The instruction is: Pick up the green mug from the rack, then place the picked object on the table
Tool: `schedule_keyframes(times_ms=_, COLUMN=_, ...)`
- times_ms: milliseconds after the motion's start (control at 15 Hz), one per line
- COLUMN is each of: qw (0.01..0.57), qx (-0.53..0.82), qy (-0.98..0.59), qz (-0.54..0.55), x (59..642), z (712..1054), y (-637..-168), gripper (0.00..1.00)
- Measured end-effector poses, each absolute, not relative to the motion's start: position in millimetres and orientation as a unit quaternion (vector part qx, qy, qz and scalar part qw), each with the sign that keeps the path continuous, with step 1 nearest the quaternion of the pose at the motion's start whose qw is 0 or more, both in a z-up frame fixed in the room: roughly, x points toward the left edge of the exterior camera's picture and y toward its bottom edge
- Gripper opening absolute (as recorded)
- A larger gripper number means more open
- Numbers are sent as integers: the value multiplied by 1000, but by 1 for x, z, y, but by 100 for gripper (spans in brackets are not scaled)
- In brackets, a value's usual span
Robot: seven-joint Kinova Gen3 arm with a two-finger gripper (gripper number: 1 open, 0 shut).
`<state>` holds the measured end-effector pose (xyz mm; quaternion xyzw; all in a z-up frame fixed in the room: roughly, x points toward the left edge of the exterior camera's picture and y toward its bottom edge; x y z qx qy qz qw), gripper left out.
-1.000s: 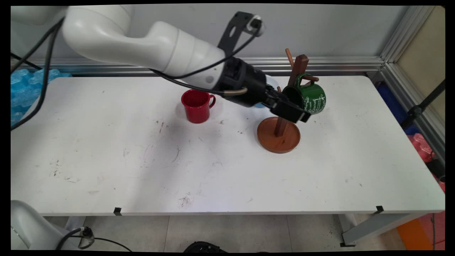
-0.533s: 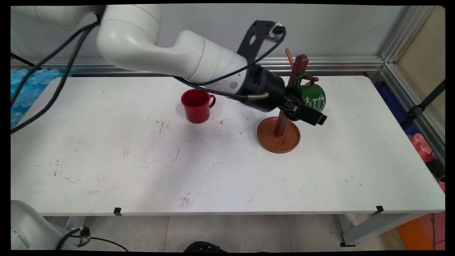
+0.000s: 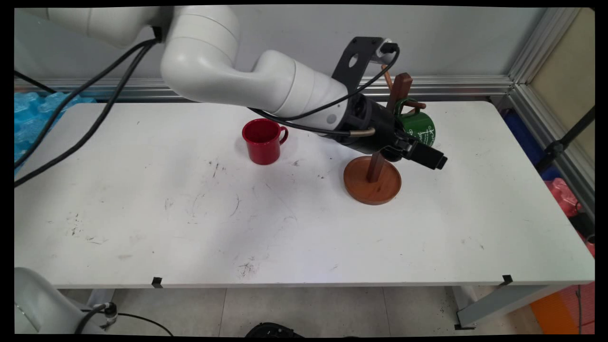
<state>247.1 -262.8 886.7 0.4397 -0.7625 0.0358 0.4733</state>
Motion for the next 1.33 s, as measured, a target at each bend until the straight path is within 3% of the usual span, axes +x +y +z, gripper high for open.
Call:
schedule_keyframes(times_ms=400, qw=475, qx=450, qy=-756, qz=34, x=239, z=881, y=-270, gripper=100)
schedule_keyframes(times_ms=467, qw=475, qx=451, qy=-755, qz=33, x=239, z=880, y=-271, gripper=0)
schedule_keyframes(times_ms=1333, qw=479, qx=454, qy=-750, qz=33, x=241, z=877, y=-269, gripper=0)
